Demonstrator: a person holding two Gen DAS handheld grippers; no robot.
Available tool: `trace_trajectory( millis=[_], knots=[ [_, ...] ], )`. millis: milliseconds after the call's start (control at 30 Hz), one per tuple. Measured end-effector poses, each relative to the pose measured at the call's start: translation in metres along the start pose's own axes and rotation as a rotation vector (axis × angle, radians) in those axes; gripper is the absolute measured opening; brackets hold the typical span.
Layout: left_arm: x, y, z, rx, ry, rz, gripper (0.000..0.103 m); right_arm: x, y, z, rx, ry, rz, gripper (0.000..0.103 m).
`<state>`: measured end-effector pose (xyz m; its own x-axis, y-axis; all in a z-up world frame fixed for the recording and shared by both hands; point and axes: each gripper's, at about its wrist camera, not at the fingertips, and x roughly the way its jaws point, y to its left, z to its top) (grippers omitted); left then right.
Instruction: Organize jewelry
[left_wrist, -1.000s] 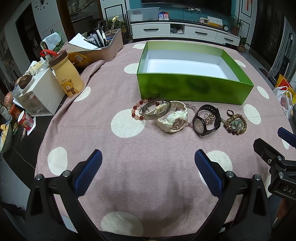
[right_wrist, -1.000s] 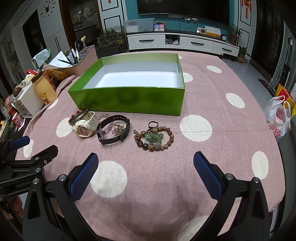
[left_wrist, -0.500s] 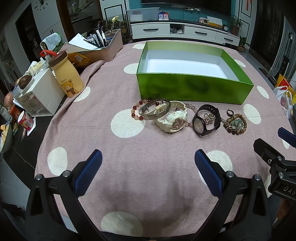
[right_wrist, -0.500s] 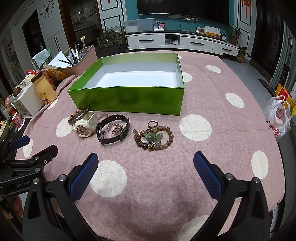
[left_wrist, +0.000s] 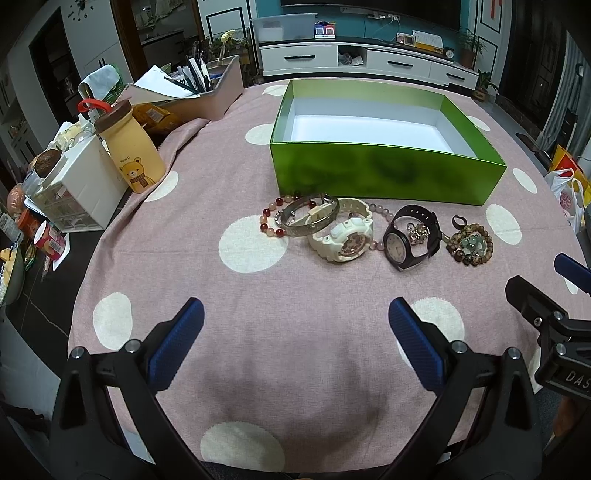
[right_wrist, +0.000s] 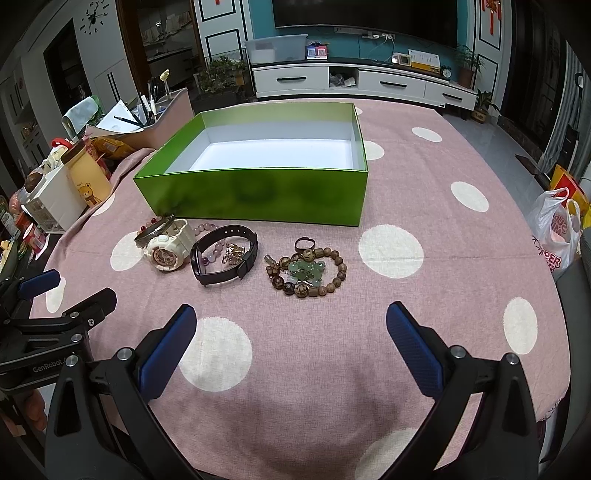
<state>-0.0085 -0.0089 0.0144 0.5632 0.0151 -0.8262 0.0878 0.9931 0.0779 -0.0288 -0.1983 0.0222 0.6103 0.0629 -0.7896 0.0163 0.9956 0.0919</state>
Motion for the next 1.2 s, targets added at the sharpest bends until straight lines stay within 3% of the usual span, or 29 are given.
trace_trajectory(
  millis=[867, 1200],
  knots=[
    [0.000, -0.002, -0.002, -0.001, 0.000, -0.003, 0.101, 0.001, 0.000, 0.001, 0.001, -0.001, 0.003, 0.102],
    [0.004, 0.010, -0.006, -0.045, -0.030, -0.065, 0.101, -0.008, -0.033, 0.005, 0.019, -0.075, 0.106, 0.102]
  ],
)
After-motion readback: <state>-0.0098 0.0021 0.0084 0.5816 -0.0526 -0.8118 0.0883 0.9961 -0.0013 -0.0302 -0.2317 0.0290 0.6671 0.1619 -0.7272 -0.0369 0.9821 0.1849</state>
